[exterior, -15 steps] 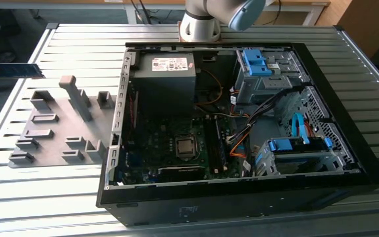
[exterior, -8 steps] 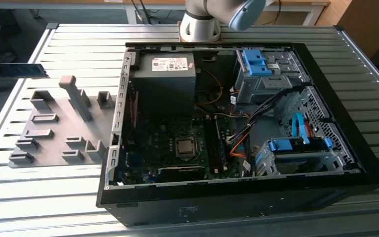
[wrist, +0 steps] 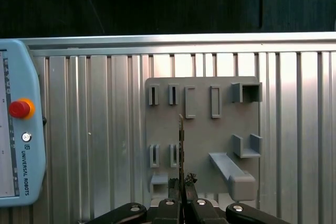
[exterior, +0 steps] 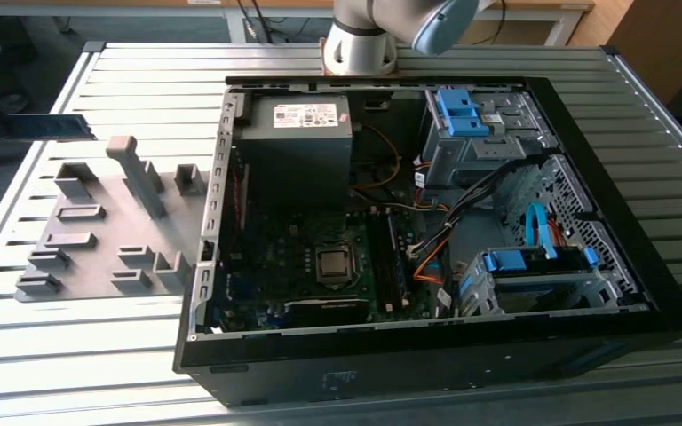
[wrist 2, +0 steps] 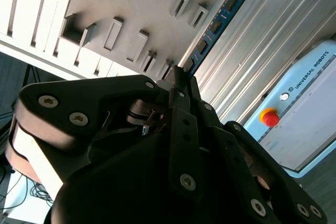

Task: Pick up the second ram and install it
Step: 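Pick up the second ram and move it above second insertion slot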

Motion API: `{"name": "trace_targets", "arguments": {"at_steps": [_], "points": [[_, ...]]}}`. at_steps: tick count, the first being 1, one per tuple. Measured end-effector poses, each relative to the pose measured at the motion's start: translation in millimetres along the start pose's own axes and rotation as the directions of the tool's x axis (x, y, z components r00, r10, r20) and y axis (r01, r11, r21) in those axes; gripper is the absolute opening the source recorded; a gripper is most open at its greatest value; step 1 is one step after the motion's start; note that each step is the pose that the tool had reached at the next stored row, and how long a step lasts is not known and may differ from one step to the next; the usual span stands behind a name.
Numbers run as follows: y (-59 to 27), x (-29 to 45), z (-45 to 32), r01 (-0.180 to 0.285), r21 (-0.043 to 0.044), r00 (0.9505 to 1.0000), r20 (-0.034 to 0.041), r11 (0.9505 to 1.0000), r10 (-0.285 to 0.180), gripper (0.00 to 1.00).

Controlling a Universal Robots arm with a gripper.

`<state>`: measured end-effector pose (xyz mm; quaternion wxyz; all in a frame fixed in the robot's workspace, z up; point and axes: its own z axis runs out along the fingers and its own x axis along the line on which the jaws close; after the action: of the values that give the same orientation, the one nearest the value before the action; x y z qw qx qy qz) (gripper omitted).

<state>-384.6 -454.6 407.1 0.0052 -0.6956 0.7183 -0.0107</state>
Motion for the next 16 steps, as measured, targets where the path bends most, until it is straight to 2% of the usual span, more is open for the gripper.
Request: {"name": "trace_targets", "arguments": {"at_steps": [16], "points": [[-11.4, -0.4, 0.5, 0.0, -0.0001, 1.0, -0.0001, 1.0, 0.0, 0.14]]}}
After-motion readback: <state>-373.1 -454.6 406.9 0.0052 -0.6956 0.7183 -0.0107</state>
